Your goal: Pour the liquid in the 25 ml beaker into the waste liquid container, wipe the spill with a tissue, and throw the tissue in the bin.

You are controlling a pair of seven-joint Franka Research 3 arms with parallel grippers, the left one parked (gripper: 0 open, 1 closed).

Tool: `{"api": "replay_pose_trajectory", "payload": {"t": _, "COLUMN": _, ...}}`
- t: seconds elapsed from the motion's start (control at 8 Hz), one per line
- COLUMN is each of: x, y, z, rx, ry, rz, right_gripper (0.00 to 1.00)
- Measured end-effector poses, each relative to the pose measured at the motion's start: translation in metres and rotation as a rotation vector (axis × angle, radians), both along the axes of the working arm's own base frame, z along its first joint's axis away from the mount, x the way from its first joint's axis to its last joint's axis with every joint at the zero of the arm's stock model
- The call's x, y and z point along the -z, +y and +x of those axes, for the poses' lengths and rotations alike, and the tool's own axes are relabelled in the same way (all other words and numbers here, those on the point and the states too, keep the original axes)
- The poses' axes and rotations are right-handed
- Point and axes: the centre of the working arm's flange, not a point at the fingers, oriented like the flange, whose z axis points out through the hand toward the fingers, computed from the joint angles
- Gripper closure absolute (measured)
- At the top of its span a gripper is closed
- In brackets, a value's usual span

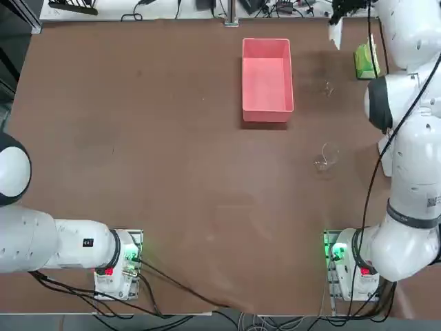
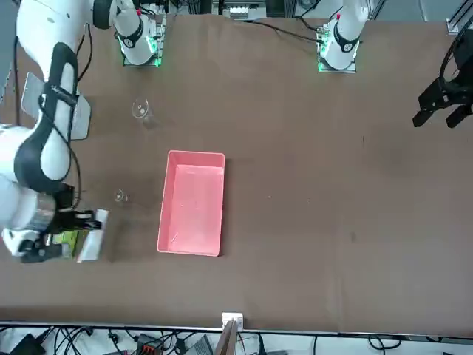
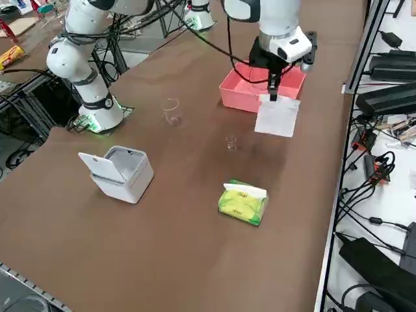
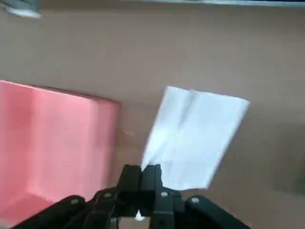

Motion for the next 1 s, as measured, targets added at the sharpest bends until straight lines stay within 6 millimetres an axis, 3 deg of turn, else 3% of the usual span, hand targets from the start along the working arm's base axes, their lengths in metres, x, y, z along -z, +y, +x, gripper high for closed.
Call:
{"api": "replay_pose_trajectory", "payload": {"t": 0.38, "x": 0.007, "y": 0.022, "z": 0.007, "rx": -0.037, "ry": -0.055, "rz": 0.247, "right_gripper": 0.98}}
{"api": "replay_pose_trajectory", "payload": {"t": 0.75, "x": 0.051, "y": 0.032, "z": 0.01, "rx": -0.104, "ry": -0.054, "rz": 0.337, "right_gripper": 0.98}}
{"api": "replay_pose_trajectory", "payload": {"t": 1.0, "x": 0.085, "y": 0.015, "z": 0.007, "rx": -0.141, "ry": -0.046, "rz": 0.378, "right_gripper": 0.98}}
